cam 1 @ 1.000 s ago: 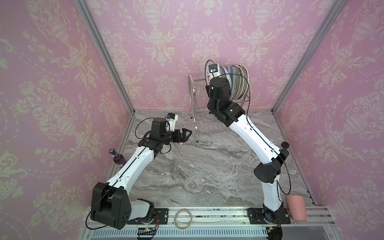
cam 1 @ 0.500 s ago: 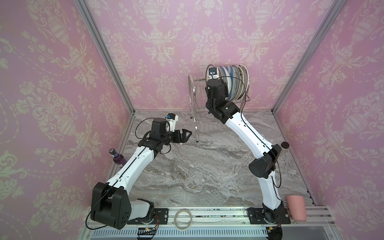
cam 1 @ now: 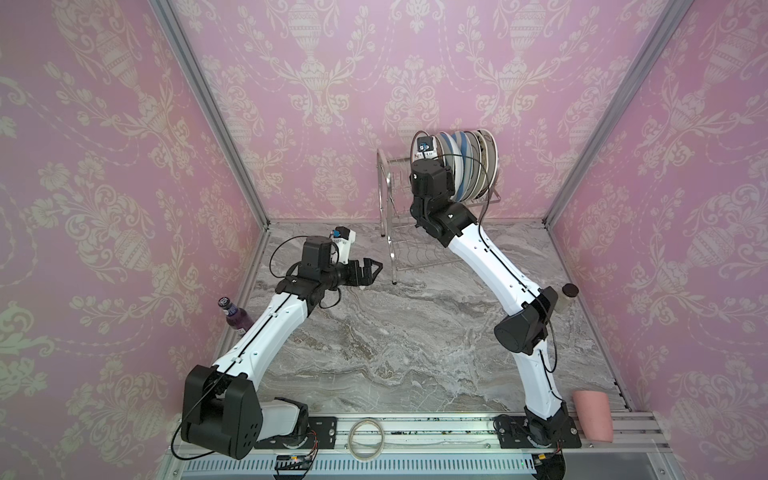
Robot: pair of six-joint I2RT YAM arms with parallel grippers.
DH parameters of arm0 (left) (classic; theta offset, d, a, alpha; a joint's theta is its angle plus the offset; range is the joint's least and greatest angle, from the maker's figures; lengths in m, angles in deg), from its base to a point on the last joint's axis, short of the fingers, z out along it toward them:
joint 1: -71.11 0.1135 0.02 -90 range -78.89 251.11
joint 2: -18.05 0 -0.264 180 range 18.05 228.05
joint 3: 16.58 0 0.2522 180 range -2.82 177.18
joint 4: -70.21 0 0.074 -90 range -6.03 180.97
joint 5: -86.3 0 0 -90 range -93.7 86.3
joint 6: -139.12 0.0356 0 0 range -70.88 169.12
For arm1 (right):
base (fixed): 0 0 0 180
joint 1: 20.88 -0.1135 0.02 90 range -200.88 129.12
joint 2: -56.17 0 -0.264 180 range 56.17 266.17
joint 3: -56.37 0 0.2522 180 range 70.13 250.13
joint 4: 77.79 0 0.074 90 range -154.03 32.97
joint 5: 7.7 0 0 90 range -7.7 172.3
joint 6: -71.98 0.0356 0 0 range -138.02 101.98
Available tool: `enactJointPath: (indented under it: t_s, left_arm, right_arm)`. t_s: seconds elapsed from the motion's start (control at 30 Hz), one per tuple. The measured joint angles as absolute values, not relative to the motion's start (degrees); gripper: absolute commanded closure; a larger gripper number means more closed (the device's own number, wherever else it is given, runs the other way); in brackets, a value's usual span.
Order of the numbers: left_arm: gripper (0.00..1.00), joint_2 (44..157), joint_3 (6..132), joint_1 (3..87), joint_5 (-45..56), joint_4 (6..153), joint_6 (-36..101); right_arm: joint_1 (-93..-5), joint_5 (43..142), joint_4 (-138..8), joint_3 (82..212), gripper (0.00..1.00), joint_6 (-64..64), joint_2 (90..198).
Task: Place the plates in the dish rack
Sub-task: 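Push the sunburst plate down into the rack slot with the right gripper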
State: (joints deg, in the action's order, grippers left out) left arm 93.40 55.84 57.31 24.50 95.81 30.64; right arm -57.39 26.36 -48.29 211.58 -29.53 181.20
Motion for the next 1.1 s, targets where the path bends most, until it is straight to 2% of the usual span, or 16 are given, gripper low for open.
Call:
enactJointPath:
  t_s: [0.5,0.83,1.1]
  left_arm:
    - [0.01,91.52,54.88,59.32,24.20,96.49,31.78]
    - [0.01,91.35,54.55,59.32,24.09,96.53,32.15]
    - [0.01,90.86,54.48,59.32,24.09,96.92,32.15]
  right_arm:
    - [-57.37,26.25,-48.18,215.49,1.00,-27.96,184.61]
    - [-59.32,23.78,-52.90,217.96,1.00,-38.45,187.43]
    - [-59.65,22.64,-53.22,217.76,1.00,-39.19,187.56]
